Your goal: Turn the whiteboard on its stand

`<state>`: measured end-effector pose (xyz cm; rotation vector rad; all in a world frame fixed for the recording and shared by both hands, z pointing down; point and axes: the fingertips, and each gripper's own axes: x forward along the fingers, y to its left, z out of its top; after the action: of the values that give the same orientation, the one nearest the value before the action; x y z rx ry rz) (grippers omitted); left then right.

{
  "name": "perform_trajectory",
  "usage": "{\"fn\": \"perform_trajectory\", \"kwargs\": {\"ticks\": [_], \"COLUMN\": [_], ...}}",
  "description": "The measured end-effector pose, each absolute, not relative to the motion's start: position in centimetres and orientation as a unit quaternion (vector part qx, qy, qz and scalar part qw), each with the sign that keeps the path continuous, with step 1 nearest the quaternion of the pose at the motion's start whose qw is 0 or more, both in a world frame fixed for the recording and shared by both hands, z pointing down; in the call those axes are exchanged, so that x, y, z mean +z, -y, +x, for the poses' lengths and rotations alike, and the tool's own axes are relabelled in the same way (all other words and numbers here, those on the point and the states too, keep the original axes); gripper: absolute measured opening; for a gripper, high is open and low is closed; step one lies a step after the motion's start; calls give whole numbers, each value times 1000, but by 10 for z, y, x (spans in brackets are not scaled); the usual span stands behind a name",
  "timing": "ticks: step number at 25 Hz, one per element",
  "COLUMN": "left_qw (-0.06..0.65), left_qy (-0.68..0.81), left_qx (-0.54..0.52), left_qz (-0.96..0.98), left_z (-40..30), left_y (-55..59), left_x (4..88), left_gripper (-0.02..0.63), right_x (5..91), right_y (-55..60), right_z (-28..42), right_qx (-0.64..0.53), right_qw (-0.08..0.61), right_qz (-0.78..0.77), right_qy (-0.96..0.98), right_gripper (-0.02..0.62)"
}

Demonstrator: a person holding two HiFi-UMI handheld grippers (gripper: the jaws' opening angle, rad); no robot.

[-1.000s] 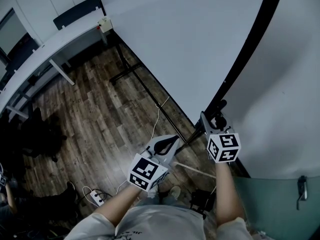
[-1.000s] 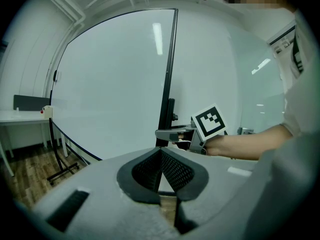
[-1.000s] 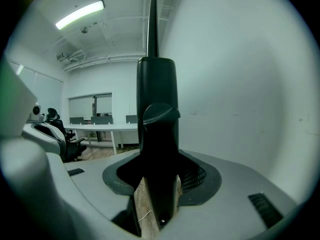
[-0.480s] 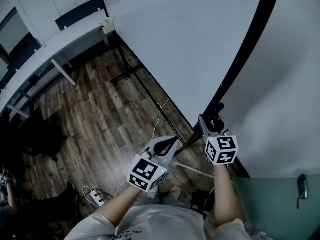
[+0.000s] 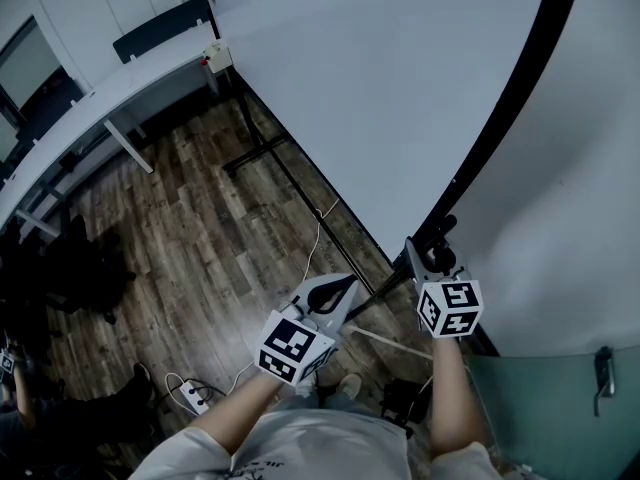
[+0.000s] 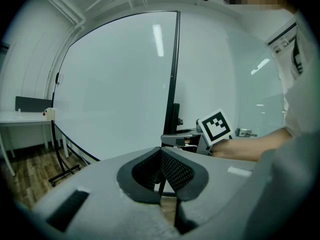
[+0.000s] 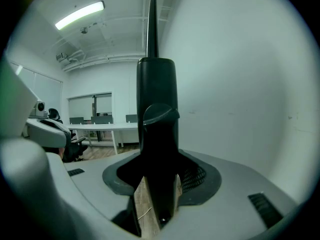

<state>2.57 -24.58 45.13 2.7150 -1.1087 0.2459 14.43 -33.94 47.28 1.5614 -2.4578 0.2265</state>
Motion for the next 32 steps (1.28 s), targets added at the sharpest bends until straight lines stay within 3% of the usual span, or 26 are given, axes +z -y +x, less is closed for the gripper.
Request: {"fn": "perform_trajectory", "kwargs": {"ticks": [32], "left_qw": [98], "left_qy": [317], "left_qx": [87], "left_qz": [940], "left_z": [47], "left_y": [177], "left_x": [442], "left_gripper": [11], "right_x": [466], "right_y": [194], "right_z": [208], "right_qx": [83], "right_qw": [121], "right_qz": [556], "right_qy": [818], "right_gripper": [186]}}
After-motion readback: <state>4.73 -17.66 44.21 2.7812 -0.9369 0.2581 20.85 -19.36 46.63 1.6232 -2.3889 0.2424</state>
